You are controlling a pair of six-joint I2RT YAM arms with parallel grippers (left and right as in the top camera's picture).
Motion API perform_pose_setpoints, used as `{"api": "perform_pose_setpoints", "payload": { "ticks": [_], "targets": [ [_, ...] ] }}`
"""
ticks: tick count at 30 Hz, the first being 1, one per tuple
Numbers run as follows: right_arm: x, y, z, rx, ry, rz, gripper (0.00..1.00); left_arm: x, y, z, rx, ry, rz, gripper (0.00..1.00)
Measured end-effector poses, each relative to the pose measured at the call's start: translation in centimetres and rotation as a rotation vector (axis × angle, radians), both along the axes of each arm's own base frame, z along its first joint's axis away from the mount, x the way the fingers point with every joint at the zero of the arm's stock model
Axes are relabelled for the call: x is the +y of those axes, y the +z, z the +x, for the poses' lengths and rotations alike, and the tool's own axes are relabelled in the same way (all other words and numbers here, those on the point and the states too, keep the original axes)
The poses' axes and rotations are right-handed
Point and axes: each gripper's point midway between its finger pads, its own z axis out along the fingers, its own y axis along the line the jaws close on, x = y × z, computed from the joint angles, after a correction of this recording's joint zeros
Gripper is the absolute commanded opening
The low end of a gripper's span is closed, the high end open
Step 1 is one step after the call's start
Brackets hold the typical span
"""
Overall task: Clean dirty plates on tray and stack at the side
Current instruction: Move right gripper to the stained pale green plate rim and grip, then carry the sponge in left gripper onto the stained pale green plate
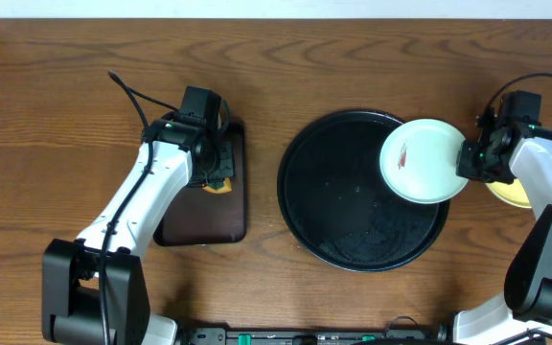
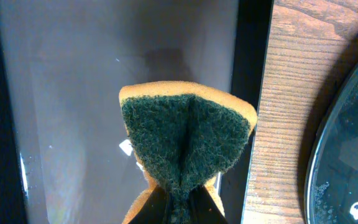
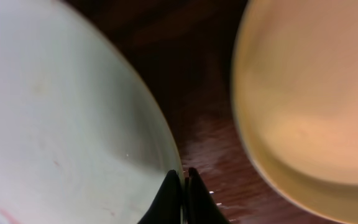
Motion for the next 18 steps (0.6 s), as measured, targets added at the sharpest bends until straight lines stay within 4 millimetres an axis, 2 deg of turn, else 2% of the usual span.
{"api": "perform_pose_setpoints", "payload": {
  "ticks": [6,9,14,18],
  "targets": [
    [3.2,0.3,0.6,-0.039,0.045,0.177,0.01,0.0,0.0,0.1,-0.006,-0.011,0.002,0.09],
    [4.5,0.4,0.1,-0.026,0.061,0.244,0.01,-0.2,0.2,0.7,-0.031,-0.018,-0.002,0.08],
    [4.9,0.2,0.1,-0.024,0.059,0.245,0.01,-0.8,0.7,2.1,-0.091,-0.028,-0.024,0.08],
    [6.1,-0.2,0.2,-0.021,0.085,0.222,0.01,-2.5,1.0,2.2,-0.109,-0.069,-0.054,0.07]
  ]
}}
